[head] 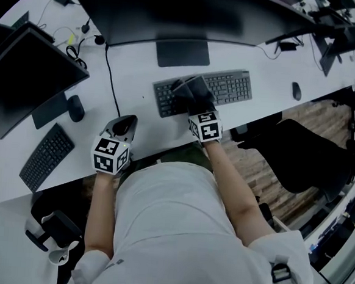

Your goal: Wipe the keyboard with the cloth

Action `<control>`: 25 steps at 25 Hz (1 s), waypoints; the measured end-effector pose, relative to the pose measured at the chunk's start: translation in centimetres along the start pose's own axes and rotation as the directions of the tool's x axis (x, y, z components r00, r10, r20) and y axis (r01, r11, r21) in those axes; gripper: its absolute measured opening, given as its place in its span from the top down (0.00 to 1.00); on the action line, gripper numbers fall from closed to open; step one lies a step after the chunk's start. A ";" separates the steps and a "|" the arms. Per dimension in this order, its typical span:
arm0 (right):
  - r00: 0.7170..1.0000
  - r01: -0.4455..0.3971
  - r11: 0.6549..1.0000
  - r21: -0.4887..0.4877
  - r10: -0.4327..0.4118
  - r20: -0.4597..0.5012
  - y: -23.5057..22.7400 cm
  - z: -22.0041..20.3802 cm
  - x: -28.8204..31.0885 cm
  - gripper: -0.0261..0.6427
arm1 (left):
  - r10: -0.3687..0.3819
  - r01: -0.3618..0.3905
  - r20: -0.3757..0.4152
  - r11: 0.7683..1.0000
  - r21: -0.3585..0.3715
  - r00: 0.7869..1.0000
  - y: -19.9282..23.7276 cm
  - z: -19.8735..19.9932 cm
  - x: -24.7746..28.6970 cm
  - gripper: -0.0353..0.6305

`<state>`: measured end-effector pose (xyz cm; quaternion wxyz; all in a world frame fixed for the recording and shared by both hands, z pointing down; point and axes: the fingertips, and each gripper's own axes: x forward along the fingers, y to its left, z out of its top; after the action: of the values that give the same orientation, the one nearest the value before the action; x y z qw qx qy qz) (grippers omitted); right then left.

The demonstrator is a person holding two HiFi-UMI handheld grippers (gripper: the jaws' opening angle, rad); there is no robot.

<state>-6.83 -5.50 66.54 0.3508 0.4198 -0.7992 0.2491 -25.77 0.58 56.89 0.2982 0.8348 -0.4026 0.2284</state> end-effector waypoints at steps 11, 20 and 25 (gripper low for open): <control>0.992 -0.124 0.983 -0.134 0.119 -0.044 6.7 0.9 1.4 0.82 | 0.019 -0.018 0.022 0.999 -0.041 1.000 0.6 -1.5 -1.4 0.94; 0.974 -0.226 0.954 -0.198 0.214 -0.080 10.6 0.2 1.8 0.82 | 0.034 -0.032 0.036 0.998 -0.061 0.999 0.3 -1.9 -1.7 0.94; 0.961 -0.272 0.937 -0.220 0.253 -0.113 11.8 -0.5 1.1 0.82 | 0.037 -0.034 0.039 0.997 -0.068 0.999 -0.3 -2.1 -1.5 0.94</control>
<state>-17.11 0.47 66.48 0.3941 0.2545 -0.8565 0.2151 -26.63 2.99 57.42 0.3139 0.8213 -0.4309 0.2032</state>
